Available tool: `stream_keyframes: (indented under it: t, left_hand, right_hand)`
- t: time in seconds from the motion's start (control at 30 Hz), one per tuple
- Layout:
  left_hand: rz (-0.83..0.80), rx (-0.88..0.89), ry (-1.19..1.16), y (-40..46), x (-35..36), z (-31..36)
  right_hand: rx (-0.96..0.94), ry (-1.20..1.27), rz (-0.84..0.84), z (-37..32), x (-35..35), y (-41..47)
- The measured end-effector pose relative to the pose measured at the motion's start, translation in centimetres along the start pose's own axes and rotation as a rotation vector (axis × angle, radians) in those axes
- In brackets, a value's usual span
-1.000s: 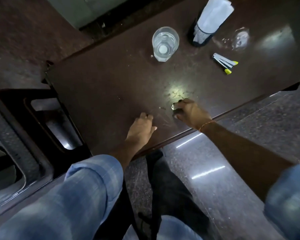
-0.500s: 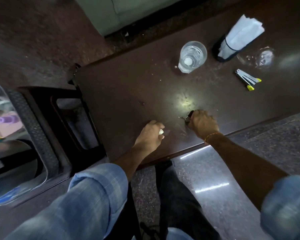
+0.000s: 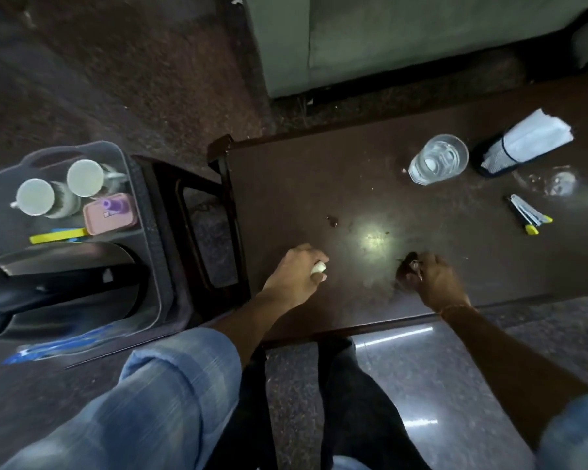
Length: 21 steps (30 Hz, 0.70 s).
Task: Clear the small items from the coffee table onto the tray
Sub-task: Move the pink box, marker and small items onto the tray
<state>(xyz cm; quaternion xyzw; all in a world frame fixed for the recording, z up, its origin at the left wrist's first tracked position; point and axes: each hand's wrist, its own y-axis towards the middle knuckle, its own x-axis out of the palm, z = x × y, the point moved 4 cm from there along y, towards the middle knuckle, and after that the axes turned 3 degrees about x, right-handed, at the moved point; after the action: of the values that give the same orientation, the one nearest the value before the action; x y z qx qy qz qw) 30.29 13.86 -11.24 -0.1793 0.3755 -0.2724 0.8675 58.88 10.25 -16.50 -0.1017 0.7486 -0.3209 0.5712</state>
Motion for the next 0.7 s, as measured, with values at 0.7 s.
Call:
stream_keyframes:
  t: [0.7]
  left_hand:
    - [0.064,-0.001,-0.090,-2.4,-3.9,-0.9]
  right_hand:
    - [0.037,0.284,0.009,-6.7,-2.2,-1.3]
